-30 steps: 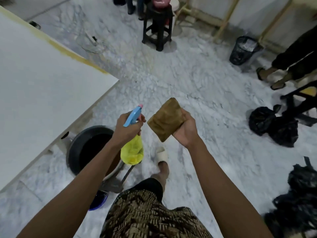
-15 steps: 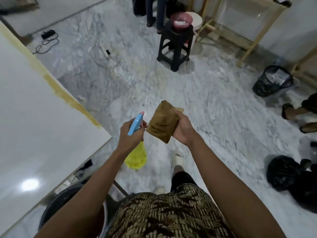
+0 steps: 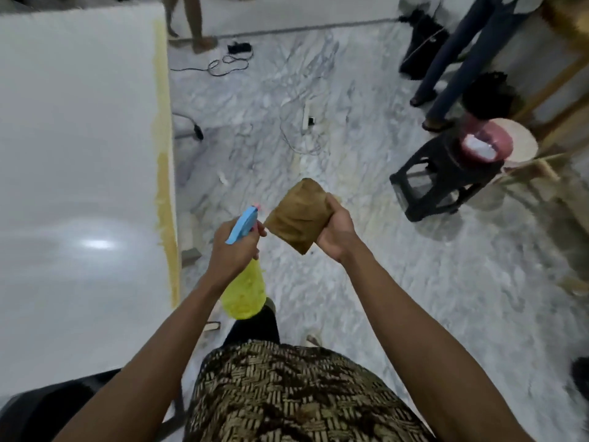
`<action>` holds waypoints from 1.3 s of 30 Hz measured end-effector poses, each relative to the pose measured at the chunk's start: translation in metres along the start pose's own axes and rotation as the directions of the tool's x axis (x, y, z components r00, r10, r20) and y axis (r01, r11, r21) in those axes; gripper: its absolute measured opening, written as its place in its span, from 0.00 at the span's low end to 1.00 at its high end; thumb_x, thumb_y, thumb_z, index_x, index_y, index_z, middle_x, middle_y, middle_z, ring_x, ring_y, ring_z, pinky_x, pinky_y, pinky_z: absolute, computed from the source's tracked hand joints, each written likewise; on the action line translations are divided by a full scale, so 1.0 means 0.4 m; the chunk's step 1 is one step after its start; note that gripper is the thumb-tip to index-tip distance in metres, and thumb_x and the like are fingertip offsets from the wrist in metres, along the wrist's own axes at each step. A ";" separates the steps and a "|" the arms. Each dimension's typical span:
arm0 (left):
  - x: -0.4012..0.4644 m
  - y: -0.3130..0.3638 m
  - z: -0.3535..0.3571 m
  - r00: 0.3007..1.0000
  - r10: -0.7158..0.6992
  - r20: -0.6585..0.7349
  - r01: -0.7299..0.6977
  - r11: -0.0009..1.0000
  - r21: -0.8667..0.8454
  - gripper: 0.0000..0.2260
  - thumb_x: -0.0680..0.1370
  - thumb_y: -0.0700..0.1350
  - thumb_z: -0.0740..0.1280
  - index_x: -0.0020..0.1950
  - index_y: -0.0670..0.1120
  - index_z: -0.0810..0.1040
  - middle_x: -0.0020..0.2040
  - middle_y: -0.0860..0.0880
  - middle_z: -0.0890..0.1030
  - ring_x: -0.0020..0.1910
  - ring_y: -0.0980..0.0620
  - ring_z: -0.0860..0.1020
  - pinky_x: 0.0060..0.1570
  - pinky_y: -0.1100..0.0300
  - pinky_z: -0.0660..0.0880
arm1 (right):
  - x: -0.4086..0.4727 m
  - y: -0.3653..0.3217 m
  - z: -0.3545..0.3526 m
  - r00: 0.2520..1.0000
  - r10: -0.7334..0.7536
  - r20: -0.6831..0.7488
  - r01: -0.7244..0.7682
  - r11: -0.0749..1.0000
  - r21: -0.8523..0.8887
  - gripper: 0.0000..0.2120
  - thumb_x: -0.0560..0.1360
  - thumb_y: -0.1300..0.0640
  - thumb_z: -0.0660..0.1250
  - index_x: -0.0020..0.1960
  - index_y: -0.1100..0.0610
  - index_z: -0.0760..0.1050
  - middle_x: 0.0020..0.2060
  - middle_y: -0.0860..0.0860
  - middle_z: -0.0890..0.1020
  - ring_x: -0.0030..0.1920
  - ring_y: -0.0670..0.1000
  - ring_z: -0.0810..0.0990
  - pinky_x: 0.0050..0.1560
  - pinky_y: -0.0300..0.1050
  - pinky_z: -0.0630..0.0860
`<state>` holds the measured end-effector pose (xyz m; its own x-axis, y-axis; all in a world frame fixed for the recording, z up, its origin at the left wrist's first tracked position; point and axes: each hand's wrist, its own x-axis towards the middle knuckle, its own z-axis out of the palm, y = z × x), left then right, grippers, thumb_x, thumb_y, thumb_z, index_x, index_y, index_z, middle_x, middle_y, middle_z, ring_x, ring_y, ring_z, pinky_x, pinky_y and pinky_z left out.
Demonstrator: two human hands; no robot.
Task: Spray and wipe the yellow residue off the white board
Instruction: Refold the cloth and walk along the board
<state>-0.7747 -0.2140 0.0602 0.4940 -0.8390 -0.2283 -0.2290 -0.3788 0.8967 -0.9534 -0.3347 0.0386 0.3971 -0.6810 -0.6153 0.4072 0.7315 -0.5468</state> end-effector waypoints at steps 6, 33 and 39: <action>0.275 0.045 -0.051 0.986 -0.074 -0.147 0.071 0.997 -0.026 0.09 0.79 0.35 0.64 0.43 0.43 0.82 0.42 0.42 0.86 0.24 0.51 0.79 0.28 0.57 0.77 | 0.319 -0.113 0.208 0.981 0.080 0.176 -0.069 0.995 -0.068 0.28 0.82 0.40 0.56 0.72 0.59 0.72 0.67 0.60 0.78 0.68 0.61 0.76 0.71 0.61 0.69; 1.643 0.194 -0.581 0.842 -0.281 -0.461 0.268 0.959 -0.095 0.17 0.82 0.35 0.64 0.64 0.54 0.80 0.43 0.42 0.85 0.30 0.47 0.78 0.33 0.59 0.79 | 1.642 -0.313 1.321 0.806 0.453 0.381 -0.269 0.854 -0.445 0.28 0.82 0.41 0.57 0.71 0.60 0.74 0.66 0.60 0.79 0.68 0.61 0.76 0.71 0.61 0.70; 1.902 0.238 -0.687 0.785 -0.372 -0.496 0.363 0.924 -0.120 0.09 0.82 0.36 0.65 0.57 0.41 0.84 0.47 0.39 0.86 0.30 0.47 0.79 0.27 0.66 0.76 | 1.877 -0.364 1.533 0.761 0.535 0.366 -0.300 0.792 -0.532 0.27 0.81 0.41 0.59 0.70 0.58 0.75 0.65 0.59 0.79 0.68 0.59 0.76 0.71 0.59 0.70</action>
<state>-0.1901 -0.7811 0.0762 0.8887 -0.3234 -0.3249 0.0684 -0.6073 0.7915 -0.2103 -0.9731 0.0045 0.8215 -0.1397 -0.5528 -0.2342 0.8013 -0.5506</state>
